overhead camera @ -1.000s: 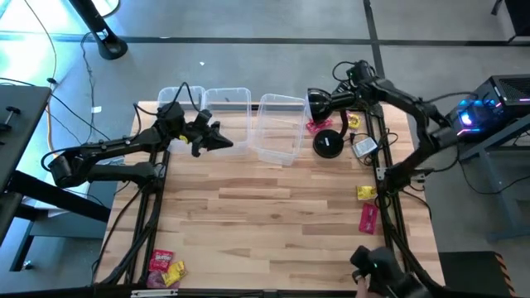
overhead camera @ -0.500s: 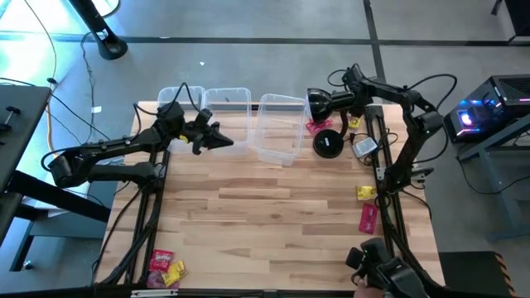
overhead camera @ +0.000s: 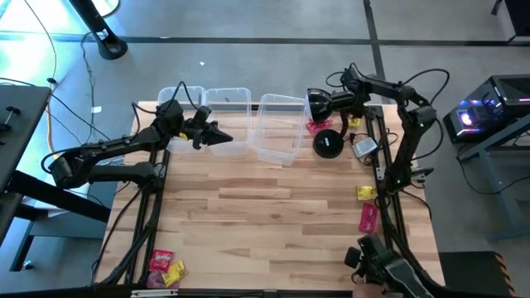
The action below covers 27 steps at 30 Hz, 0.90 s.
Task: Sort candy
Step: Put the yellow candy wrapper into the right transparent bin
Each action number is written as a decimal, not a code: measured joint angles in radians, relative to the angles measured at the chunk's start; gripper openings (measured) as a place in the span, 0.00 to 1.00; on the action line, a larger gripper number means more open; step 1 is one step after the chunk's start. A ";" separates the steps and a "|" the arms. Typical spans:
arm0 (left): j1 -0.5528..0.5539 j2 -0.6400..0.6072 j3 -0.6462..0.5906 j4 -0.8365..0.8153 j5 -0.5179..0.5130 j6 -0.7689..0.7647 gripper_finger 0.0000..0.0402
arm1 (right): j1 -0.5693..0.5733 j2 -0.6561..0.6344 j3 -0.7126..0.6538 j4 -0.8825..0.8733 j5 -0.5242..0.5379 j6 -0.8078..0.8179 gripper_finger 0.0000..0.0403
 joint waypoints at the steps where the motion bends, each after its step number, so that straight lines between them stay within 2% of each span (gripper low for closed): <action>1: 0.000 0.000 0.000 0.000 0.003 0.000 0.00 | 0.001 0.016 0.013 -0.014 0.000 -0.012 0.23; 9: 0.000 0.000 0.000 0.000 0.014 -0.010 0.00 | 0.046 0.102 0.068 -0.064 0.043 -0.051 0.22; 11: 0.000 0.000 0.000 -0.001 0.014 -0.009 0.00 | 0.053 0.109 0.069 -0.061 0.049 -0.082 0.17; 14: 0.000 0.000 0.000 0.000 0.014 -0.002 0.00 | 0.059 0.110 0.062 -0.049 0.071 -0.143 0.04; 18: 0.000 0.000 0.000 0.000 0.007 0.000 0.00 | 0.061 0.110 0.071 -0.061 0.080 -0.193 0.01; 27: 0.000 0.000 0.000 0.007 0.026 -0.018 0.00 | 0.058 -0.018 0.138 -0.079 0.085 -0.257 0.00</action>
